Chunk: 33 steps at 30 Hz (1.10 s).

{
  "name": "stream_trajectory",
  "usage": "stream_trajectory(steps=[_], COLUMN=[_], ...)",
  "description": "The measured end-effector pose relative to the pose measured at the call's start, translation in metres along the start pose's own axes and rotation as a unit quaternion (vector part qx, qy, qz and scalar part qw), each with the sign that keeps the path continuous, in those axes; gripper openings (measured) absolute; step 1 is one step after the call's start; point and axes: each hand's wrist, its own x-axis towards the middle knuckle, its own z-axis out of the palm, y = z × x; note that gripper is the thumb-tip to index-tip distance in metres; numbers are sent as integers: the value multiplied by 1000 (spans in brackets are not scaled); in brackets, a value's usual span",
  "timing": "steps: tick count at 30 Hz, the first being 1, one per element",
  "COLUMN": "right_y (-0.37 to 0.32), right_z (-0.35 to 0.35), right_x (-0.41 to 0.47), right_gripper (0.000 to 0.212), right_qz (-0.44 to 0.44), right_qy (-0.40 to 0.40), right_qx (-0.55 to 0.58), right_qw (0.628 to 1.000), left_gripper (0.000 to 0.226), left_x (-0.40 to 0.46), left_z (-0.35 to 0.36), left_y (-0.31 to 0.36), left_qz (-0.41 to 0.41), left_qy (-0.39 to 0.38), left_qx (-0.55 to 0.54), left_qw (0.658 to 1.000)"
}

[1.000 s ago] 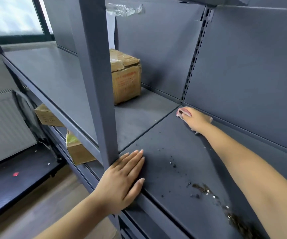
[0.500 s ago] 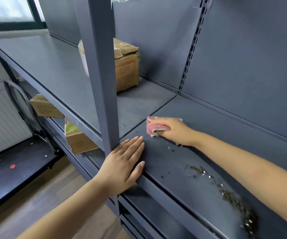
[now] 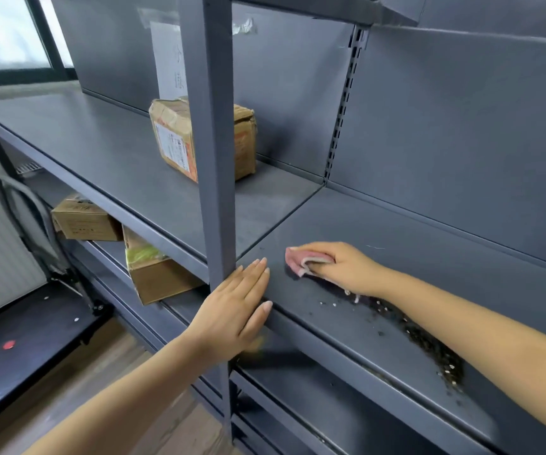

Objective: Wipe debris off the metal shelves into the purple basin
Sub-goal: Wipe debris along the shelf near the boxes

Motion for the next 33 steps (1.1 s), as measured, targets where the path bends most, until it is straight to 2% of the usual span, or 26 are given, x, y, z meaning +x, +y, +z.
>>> stream_trajectory(steps=[4, 7, 10, 16, 22, 27, 30, 33], right_y=[-30, -37, -32, -19, -17, -30, -58, -68], right_z=[15, 35, 49, 28, 11, 18, 35, 54], right_x=[37, 64, 65, -1, -56, -17, 17, 38], right_gripper=[19, 26, 31, 33, 20, 34, 34, 32], right_qz=[-22, -11, -35, -81, -81, -63, -68, -28], right_qy=[39, 6, -32, -33, -30, -10, 15, 16], right_qx=[-9, -68, -96, -90, -112, -155, -166, -116], right_qw=[999, 998, 994, 992, 990, 986, 984, 993], left_gripper=[64, 63, 63, 64, 64, 65, 65, 65], left_x=[-15, -23, -26, -28, -33, -41, -45, -47], left_z=[-5, -7, -8, -4, 0, -5, -8, -8], left_y=[-4, -8, -10, -10, -11, -17, -22, -23], left_qz=[14, 18, 25, 25, 24, 27, 26, 28], left_qy=[-13, -14, -13, -1, 7, -3, -7, -9], left_qx=[23, 36, 53, 66, 70, 81, 92, 94], left_qw=[1000, 999, 998, 997, 997, 996, 995, 995])
